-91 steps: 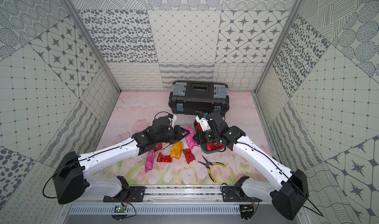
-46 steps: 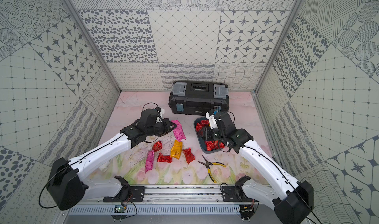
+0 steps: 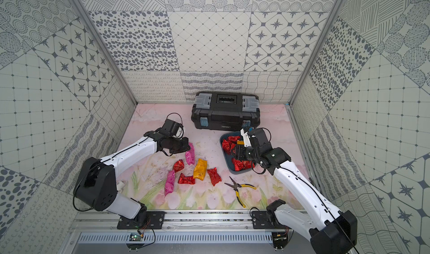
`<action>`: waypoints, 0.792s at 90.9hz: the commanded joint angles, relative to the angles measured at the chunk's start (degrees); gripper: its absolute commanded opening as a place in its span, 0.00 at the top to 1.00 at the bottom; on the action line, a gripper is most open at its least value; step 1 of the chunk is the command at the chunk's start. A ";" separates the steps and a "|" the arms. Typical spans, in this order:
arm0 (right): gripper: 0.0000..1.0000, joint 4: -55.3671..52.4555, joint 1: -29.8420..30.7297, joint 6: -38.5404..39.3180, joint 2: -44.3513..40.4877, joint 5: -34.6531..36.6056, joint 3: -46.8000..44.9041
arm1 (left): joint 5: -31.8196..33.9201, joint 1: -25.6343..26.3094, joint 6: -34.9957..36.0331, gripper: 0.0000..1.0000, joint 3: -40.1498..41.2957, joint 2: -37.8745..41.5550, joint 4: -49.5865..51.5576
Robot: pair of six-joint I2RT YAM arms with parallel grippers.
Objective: Take the tea bags out of the storage box
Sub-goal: Place the tea bag at the center of the board.
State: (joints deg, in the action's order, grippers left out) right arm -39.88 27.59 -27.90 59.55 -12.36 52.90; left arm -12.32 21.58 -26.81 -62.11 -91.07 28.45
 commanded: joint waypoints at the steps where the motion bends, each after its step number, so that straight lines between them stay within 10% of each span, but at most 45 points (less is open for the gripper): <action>1: 0.49 0.26 -0.34 0.30 -0.54 0.76 0.01 | 3.08 -0.28 9.32 0.98 -0.77 -4.55 2.84; 44: 0.49 -3.77 -0.90 -1.89 0.31 10.75 -1.14 | 5.03 0.04 4.56 0.46 -3.31 -0.29 2.17; 72: 0.48 -8.27 -1.04 -5.76 5.00 18.73 0.65 | 1.01 1.63 -16.18 0.34 4.34 19.42 -11.65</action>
State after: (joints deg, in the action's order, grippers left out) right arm -46.19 26.87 -31.77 63.75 1.41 52.40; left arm -9.28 22.46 -28.40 -62.78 -80.68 26.57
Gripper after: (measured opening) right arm 0.515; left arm 0.656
